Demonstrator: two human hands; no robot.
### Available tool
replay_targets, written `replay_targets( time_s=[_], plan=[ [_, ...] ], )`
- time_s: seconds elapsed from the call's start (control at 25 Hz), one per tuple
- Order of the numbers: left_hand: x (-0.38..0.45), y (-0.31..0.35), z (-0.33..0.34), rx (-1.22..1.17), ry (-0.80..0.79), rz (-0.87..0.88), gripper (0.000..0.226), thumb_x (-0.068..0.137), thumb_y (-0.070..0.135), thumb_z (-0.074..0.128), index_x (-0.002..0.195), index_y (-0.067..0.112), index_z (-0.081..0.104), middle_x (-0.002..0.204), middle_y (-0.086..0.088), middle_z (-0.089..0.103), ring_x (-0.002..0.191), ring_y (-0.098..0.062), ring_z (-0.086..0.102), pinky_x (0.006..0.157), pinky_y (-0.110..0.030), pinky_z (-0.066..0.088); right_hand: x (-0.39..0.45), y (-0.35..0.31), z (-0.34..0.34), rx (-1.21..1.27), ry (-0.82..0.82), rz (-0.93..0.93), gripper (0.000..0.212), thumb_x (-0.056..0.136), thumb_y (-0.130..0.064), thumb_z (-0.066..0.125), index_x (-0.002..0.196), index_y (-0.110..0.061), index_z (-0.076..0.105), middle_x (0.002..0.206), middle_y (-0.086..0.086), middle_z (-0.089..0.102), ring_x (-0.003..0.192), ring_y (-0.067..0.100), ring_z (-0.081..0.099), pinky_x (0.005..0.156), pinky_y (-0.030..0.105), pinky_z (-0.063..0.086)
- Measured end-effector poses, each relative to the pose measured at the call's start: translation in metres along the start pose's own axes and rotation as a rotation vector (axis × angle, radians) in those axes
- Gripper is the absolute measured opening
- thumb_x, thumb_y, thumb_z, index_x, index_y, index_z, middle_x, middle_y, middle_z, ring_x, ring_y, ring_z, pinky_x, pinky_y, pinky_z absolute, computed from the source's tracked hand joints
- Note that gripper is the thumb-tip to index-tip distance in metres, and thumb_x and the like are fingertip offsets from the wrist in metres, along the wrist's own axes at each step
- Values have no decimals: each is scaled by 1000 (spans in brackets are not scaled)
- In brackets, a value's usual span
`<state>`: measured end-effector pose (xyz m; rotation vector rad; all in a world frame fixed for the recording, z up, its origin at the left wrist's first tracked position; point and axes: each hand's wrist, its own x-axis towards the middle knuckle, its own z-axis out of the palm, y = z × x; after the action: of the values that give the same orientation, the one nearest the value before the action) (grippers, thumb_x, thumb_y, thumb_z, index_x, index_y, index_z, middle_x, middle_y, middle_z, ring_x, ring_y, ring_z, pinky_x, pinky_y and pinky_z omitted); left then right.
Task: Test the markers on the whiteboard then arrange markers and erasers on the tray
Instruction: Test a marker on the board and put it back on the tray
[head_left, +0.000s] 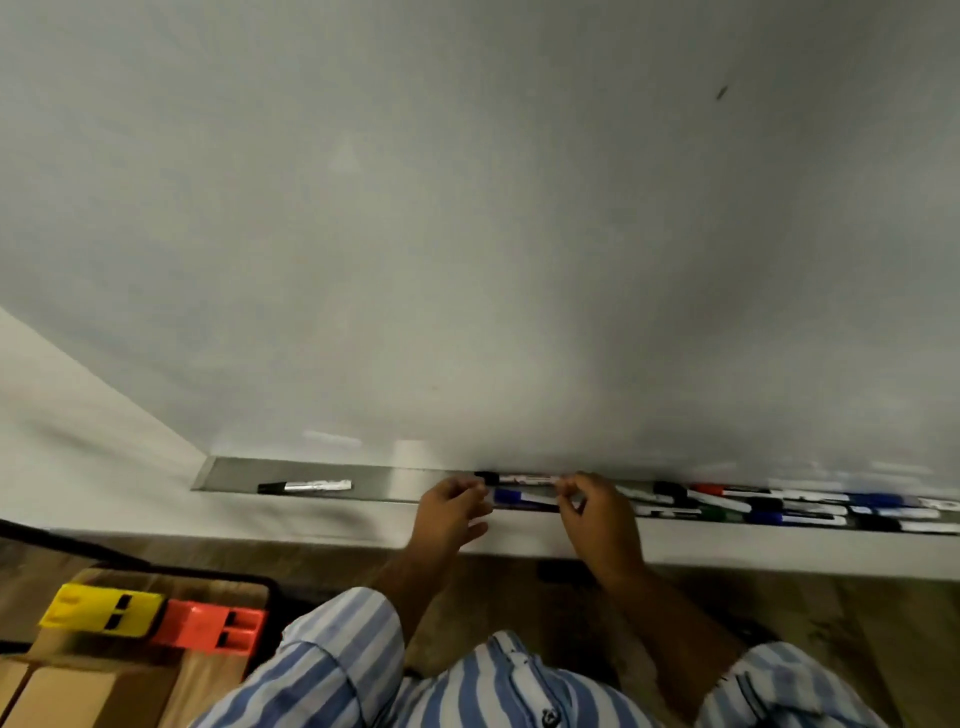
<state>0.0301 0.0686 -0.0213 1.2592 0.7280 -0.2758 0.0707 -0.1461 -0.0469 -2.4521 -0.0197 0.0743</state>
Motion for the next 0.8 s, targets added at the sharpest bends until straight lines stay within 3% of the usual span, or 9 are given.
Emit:
replay_targets(
  time_s=[0.32,0.56,0.68,0.8],
  plan=[
    [-12,-29,65,160,78,66,27,99,12,70,125,21,69,126,-5,65,117,-25,64,97,-41,59,19,45,-29,-360,-365,-172,28,99,-29,65,127,-27,67,132,-4,60,123,24,62,97,37,53],
    [-34,-38,88,264,179,106,25,101,15,67,124,26,69,120,0,70,105,-20,68,94,-38,58,34,64,-38,-252,-375,-221,12,98,-31,66,108,-23,64,118,0,65,111,27,63,84,36,50],
    [-45,-42,101,313,240,92,29,101,18,69,127,31,66,125,0,70,107,-27,72,99,-49,62,34,72,-44,-228,-354,-254,6,102,-32,62,101,-26,60,112,-1,64,102,26,64,75,36,46],
    [-52,-48,110,349,251,104,32,101,20,70,131,30,64,131,-1,68,117,-31,70,101,-49,61,34,78,-50,-211,-360,-259,6,102,-33,62,99,-30,57,109,-2,66,99,26,65,74,36,48]
  ],
)
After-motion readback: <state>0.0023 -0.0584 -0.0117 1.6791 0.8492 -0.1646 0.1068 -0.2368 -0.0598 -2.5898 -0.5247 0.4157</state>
